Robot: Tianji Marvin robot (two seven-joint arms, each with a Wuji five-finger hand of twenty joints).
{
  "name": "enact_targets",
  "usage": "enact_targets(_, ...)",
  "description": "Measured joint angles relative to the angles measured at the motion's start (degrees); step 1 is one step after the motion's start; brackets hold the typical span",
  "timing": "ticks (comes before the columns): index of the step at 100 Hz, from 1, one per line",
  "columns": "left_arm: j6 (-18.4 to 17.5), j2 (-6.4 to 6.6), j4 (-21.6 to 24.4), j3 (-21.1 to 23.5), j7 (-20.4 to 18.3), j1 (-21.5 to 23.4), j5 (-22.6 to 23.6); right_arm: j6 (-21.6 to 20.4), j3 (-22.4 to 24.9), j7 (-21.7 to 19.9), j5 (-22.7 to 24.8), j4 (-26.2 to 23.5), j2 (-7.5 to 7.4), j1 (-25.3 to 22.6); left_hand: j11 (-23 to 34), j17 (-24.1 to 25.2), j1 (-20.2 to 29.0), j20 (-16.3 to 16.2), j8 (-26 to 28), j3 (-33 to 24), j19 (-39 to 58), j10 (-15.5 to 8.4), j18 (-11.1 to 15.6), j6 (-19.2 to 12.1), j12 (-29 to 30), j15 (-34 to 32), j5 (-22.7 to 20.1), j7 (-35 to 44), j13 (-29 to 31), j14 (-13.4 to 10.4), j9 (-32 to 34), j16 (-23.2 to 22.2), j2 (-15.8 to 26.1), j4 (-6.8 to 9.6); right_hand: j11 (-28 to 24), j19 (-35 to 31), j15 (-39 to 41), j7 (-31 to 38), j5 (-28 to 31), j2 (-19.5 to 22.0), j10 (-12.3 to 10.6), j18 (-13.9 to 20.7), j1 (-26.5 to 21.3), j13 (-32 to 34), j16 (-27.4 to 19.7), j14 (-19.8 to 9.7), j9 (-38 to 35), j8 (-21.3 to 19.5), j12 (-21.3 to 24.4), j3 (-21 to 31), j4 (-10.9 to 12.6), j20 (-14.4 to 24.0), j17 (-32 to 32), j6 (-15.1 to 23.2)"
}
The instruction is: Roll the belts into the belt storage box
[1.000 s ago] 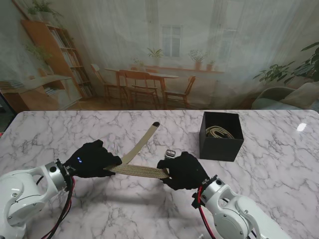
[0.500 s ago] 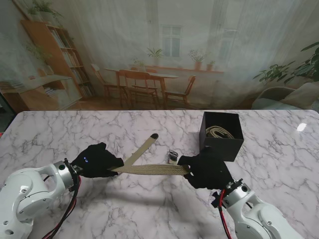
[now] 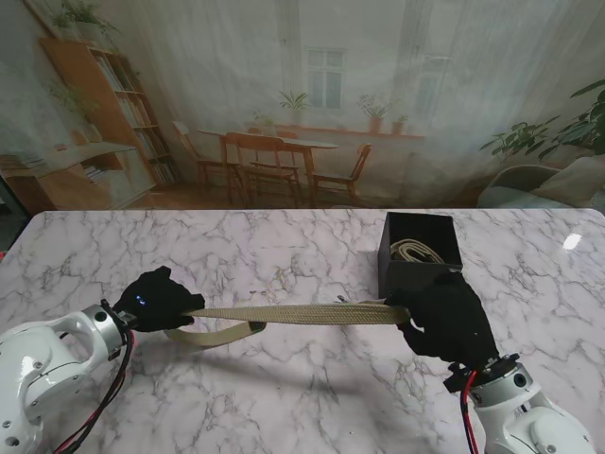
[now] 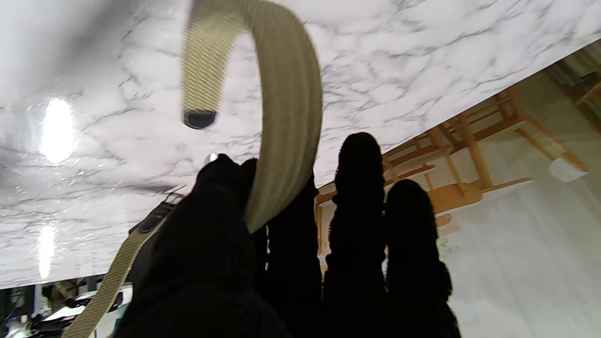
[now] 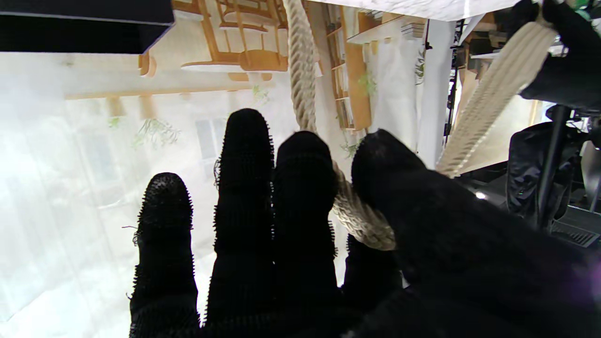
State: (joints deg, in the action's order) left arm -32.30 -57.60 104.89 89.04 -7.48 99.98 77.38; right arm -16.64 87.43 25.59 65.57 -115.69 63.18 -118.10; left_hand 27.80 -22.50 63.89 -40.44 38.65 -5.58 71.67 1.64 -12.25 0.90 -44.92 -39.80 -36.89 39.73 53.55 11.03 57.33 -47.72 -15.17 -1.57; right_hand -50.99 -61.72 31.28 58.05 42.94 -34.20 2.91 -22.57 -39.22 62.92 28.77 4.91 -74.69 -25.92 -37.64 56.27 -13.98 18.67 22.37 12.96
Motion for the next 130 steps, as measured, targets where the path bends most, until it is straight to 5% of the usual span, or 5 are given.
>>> enact_targets(51, 1.7, 0.07, 0.5, 11.3, 16.0, 6.0, 6.3, 0.6, 1.1, 5.9, 1.2, 1.6, -0.01, 1.9, 0.0, 0.7, 0.9, 0.0, 0.1, 0.0, -0.7, 0.5, 0.0, -0.5, 0.3, 0.8, -0.6, 0.5, -1.2, 0.0, 0.0, 0.1, 0.6, 0.00, 1.6, 0.0, -1.2, -1.6, 0.1, 1.1, -0.7, 0.1, -0.3, -0.1, 0.0, -0.1, 0.0, 0.8, 0.4, -0.8, 0.0, 0.0, 0.0, 0.7)
enact_targets(69, 1.9, 0.30, 0.6, 10.6, 14.2, 5.0, 5.1, 0.2, -1.6, -11.9, -2.0, 1.8, -0.83, 6.2, 0.0, 0.8, 0.9, 0.0, 0.4, 0.0, -0.7, 0.8, 0.0, -0.5, -0.3, 0.8, -0.7, 0.5, -1.2, 0.0, 0.0, 0.1, 0.5, 0.00, 3.5, 0.4, -1.2, -2.3, 0.6, 1.8, -0.8, 0.1, -0.8, -0.2, 0.0, -0.2, 0.0, 5.3, 0.6, -1.4, 0.0, 0.0, 0.0, 0.7)
enact_targets(77, 4.3, 0.84, -0.6, 7.8, 11.2, 3.4, 5.8, 1.4, -5.8, -16.3, -2.5, 3.5, -1.89, 10.1, 0.0, 0.8, 0.9, 0.0, 0.6, 0.0, -0.7, 0.9, 0.0, -0.5, -0.3, 0.8, -0.7, 0.6, -1.2, -0.1, 0.0, 0.1, 0.5, 0.00, 3.6, 0.4, -1.2, -3.0, 0.6, 2.5, -0.8, 0.1, -0.8, -0.3, 0.0, -0.2, 0.0, 6.6, 0.6, -1.5, 0.0, 0.0, 0.0, 0.6)
enact_targets(105, 9.1, 1.33, -7.9, 2.4, 6.1, -1.1, 8.2, 5.5, -16.4, -26.5, -5.3, 9.6, -3.17, 20.9, 0.0, 1.0, 1.0, 0.0, 0.6, 0.0, -1.5, 0.9, 0.0, -0.6, -0.3, 1.3, -0.7, 0.6, -1.3, -0.1, 0.0, 0.1, 0.5, 0.00, 3.9, 0.4, -1.2, -3.7, 0.6, 4.0, -0.8, 0.4, -0.8, -0.9, 0.0, -0.2, 0.0, 8.0, 0.6, -1.7, 0.0, 0.1, 0.0, -0.3)
enact_targets(130, 12.4, 1.76, -12.7, -0.8, 3.6, -4.3, 9.3, 6.7, -24.2, -30.7, -6.5, 16.2, -3.85, 27.3, 0.0, 1.3, 1.1, 0.0, 0.6, 0.0, -1.5, 0.9, 0.0, -0.6, -0.3, 1.4, -0.7, 0.6, -1.3, -0.3, 0.0, 0.1, 0.5, 0.00, 13.0, 0.9, -3.7, -4.9, -0.5, 6.0, -0.9, 1.1, 3.7, -2.0, -0.6, -0.4, 2.3, 9.7, 5.3, -6.3, 0.0, 0.2, -0.5, -1.4)
